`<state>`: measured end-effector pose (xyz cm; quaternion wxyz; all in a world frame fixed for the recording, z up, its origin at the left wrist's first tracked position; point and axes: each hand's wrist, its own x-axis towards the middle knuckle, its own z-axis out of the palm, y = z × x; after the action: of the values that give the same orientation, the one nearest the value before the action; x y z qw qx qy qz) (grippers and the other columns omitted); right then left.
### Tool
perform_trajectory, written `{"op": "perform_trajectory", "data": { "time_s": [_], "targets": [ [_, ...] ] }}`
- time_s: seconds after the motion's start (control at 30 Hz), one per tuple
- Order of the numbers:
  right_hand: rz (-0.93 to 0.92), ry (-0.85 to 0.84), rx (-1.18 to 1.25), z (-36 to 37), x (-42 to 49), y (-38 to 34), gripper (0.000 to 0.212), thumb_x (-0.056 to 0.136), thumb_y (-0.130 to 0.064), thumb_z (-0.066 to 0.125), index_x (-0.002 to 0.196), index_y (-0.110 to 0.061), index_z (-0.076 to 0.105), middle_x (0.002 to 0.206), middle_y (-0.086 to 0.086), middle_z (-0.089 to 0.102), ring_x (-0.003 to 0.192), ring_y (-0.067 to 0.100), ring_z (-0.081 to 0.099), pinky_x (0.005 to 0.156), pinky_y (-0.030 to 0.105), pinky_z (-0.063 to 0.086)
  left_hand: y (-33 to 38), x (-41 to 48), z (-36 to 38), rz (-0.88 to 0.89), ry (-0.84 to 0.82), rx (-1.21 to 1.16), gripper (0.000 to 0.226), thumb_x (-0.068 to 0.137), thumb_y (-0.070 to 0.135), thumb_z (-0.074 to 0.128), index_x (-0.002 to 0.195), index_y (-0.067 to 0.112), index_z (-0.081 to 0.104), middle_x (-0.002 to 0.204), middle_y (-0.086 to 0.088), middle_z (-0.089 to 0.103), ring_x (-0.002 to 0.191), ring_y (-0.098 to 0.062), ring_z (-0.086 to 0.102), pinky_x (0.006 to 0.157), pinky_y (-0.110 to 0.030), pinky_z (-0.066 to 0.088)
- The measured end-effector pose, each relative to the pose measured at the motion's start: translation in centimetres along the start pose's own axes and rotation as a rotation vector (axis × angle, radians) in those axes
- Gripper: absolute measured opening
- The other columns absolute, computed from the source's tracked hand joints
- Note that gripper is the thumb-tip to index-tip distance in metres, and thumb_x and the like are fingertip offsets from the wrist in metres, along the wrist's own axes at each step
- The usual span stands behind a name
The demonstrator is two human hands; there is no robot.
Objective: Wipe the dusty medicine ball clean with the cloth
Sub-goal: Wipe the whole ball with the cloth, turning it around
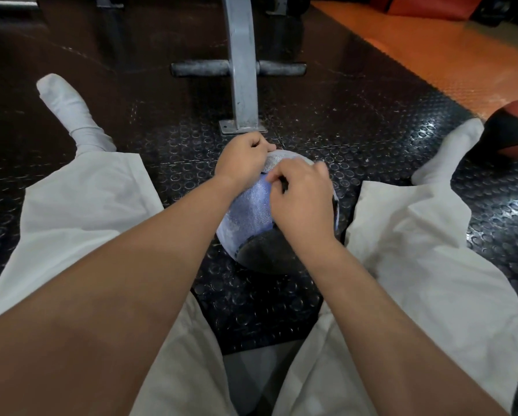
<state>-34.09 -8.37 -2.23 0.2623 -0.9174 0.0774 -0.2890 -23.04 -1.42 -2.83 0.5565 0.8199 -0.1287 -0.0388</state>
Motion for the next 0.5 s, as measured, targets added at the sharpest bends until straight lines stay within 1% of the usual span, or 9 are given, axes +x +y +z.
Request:
{"op": "perform_trajectory", "data": {
  "time_s": [0.07,0.1,0.13,0.2,0.23,0.3,0.37,0.47,0.5],
  "targets": [
    [0.011,0.001,0.008,0.3,0.7,-0.2,0.021,0.083,-0.001,0.052,0.083,-0.015,0.067,0.087,-0.002,0.065,0.085,0.023,0.041,0.076,0.043,0.04,0.0,0.1,0.0,0.004,0.009,-0.014,0.036,0.088,0.005,0.044,0.057,0.023,0.049,0.101,0.008,0.072,0.09,-0.014,0.064,0.079,-0.032,0.049],
    [-0.011,0.029,0.015,0.6,0.3,0.0,0.02,0.082,0.0,0.052,0.081,-0.014,0.066,0.084,-0.002,0.065,0.082,0.024,0.042,0.074,0.043,0.039,0.0,0.3,0.0,0.005,0.009,-0.005,0.036,0.088,0.005,0.043,0.058,0.024,0.051,0.1,0.008,0.072,0.083,-0.012,0.064,0.074,-0.031,0.049],
    [-0.048,0.063,0.018,0.9,-0.8,0.5,0.019,0.081,0.0,0.052,0.079,-0.014,0.066,0.08,-0.001,0.064,0.078,0.025,0.044,0.071,0.042,0.038,-0.1,0.6,0.0,0.006,0.006,0.004,0.037,0.09,0.004,0.043,0.06,0.024,0.054,0.101,0.008,0.072,0.069,-0.009,0.06,0.065,-0.029,0.046],
    [-0.15,0.103,-0.004,1.4,-4.1,1.9,0.017,0.082,-0.001,0.053,0.079,-0.012,0.066,0.079,0.0,0.065,0.07,0.03,0.052,0.07,0.037,0.034,-0.4,1.2,0.1,-0.004,-0.014,-0.004,0.037,0.093,0.003,0.042,0.068,0.023,0.061,0.101,0.007,0.072,0.044,-0.002,0.043,0.048,-0.024,0.035],
    [-0.205,0.108,-0.01,1.4,-5.7,2.5,0.018,0.084,-0.001,0.052,0.08,-0.011,0.067,0.081,0.0,0.066,0.068,0.03,0.055,0.071,0.034,0.034,-0.5,1.5,0.2,-0.012,-0.025,-0.012,0.037,0.094,0.003,0.042,0.071,0.023,0.063,0.1,0.006,0.071,0.042,-0.001,0.04,0.046,-0.023,0.033],
    [-0.278,0.121,-0.004,1.4,-7.1,3.4,0.019,0.085,0.0,0.052,0.081,-0.008,0.069,0.084,-0.001,0.068,0.068,0.03,0.058,0.075,0.029,0.034,-0.4,1.9,0.2,-0.014,-0.039,-0.004,0.038,0.094,0.003,0.042,0.072,0.024,0.065,0.102,0.006,0.071,0.055,-0.003,0.048,0.057,-0.027,0.041],
    [-0.266,0.112,0.023,1.3,-6.2,3.3,0.02,0.085,-0.003,0.051,0.079,-0.01,0.068,0.08,-0.002,0.067,0.069,0.03,0.057,0.074,0.028,0.033,-0.4,2.1,0.2,-0.013,-0.039,0.014,0.038,0.093,0.003,0.041,0.072,0.024,0.065,0.106,0.004,0.071,0.064,-0.007,0.05,0.067,-0.031,0.043],
    [-0.152,0.062,0.061,1.1,-3.4,2.0,0.018,0.08,-0.003,0.053,0.077,-0.014,0.066,0.078,-0.004,0.065,0.072,0.03,0.053,0.071,0.032,0.032,-0.6,2.2,-0.1,-0.022,-0.026,0.025,0.036,0.094,0.003,0.04,0.076,0.022,0.064,0.109,0.006,0.069,0.059,-0.005,0.046,0.058,-0.027,0.04],
    [-0.125,0.053,0.066,1.2,-2.1,1.5,0.018,0.08,-0.003,0.054,0.078,-0.015,0.066,0.079,-0.004,0.066,0.073,0.031,0.053,0.072,0.033,0.032,-0.7,2.1,-0.2,-0.022,-0.015,0.029,0.035,0.093,0.003,0.04,0.077,0.021,0.065,0.108,0.007,0.069,0.064,-0.006,0.051,0.061,-0.027,0.043]
  ]
}}
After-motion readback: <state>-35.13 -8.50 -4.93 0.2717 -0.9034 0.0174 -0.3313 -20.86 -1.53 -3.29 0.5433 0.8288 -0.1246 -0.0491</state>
